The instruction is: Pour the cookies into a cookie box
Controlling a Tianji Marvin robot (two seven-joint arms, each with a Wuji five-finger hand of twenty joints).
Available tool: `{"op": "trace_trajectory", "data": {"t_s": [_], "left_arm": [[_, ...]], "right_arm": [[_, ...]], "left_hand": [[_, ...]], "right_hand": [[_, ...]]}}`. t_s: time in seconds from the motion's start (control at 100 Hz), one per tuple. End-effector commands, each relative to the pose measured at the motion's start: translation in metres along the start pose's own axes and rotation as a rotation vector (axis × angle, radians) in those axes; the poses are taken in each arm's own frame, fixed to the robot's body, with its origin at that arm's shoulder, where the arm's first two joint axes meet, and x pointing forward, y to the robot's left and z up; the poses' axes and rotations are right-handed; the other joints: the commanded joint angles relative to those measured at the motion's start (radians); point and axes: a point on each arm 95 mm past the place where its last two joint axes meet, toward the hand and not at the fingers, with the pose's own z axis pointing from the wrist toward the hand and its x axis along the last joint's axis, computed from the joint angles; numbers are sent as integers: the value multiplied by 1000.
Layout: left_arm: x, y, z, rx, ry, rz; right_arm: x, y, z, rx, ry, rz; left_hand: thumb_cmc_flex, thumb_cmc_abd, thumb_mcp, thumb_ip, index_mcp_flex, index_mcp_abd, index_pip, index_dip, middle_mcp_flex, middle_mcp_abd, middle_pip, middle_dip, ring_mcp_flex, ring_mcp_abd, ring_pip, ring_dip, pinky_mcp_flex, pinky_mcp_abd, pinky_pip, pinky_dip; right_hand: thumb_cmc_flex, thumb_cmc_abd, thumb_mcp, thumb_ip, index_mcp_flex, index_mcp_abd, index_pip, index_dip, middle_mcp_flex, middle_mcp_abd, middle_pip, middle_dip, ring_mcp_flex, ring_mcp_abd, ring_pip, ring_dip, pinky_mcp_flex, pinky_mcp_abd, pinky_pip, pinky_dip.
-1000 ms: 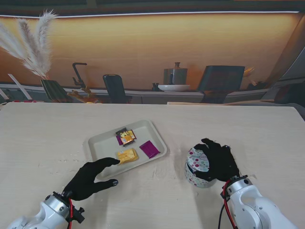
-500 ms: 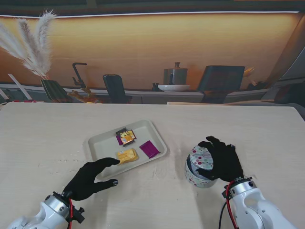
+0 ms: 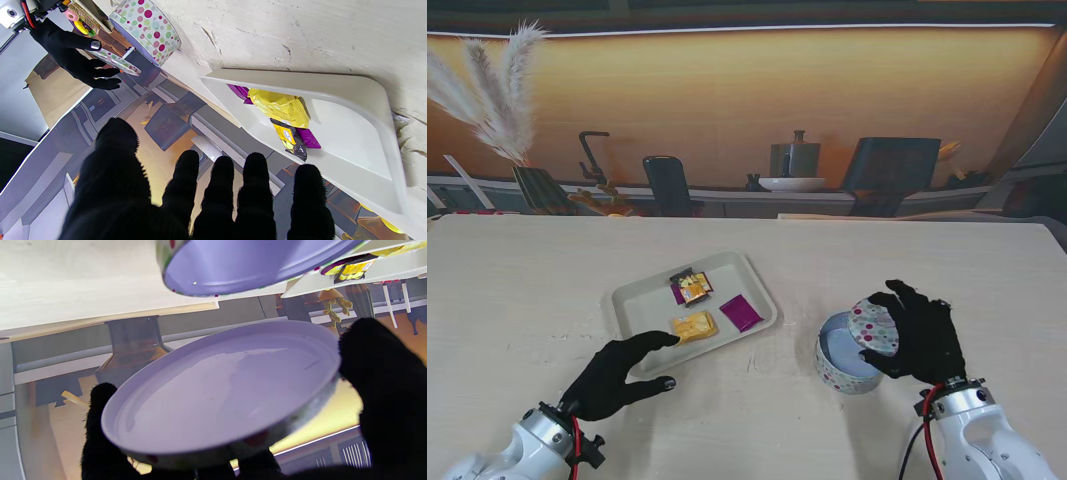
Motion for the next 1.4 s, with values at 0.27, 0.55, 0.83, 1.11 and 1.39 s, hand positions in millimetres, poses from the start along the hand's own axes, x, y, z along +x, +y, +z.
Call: {"op": "trace_trajectory", "data": {"t_s": [0.27, 0.55, 0.83, 1.11, 1.39], "left_arm": [[3, 4, 0, -18, 0, -7], [3, 6, 1, -23, -1, -9], [4, 7, 2, -27, -5, -12], [4, 8, 3, -33, -7, -13], [4, 8, 3, -30, -8, -14]], "right_arm": [[-22, 14, -25, -42, -87, -54], [-38, 8, -40, -56, -171, -75], [-55, -11, -49, -46, -253, -65], [-65, -32, -52, -8, -311, -65], [-67, -54, -47, 44, -339, -61]], "left_hand": [[22, -2, 3, 19, 9, -30, -6, 7, 5, -19, -5, 13, 9, 1, 3, 23, -9, 3, 10, 25], [21, 0, 3, 19, 6, -31, -8, 6, -7, -20, -10, 11, -2, -3, -3, 20, -11, 2, 7, 24], [21, 1, 2, 19, 6, -31, -7, 7, -8, -21, -10, 11, -2, -2, -5, 20, -12, 1, 6, 24], [22, 2, 3, 19, 6, -31, -6, 8, -8, -22, -10, 11, -1, -3, -6, 20, -12, 1, 5, 25], [18, 11, 1, 19, 12, -35, -5, 9, -7, -20, -11, 11, -2, -1, -5, 20, -13, 3, 5, 26]], "right_hand": [[118, 47, 145, 22, 25, 6, 33, 26, -18, 12, 36, 15, 17, 20, 14, 18, 57, -116, 214, 95], [130, 55, 150, 24, 59, 15, 76, 64, -20, 16, 76, 30, 24, 22, 20, 21, 66, -124, 219, 90], [152, 62, 161, 25, 98, 19, 129, 119, -22, 18, 133, 50, 34, 22, 35, 28, 75, -118, 235, 84], [157, 66, 165, 24, 97, 27, 132, 128, -25, 21, 176, 64, 31, 19, 39, 32, 73, -134, 241, 80], [178, 66, 179, 29, 111, 37, 153, 138, -12, 25, 200, 71, 41, 12, 49, 36, 83, -136, 251, 78]]}}
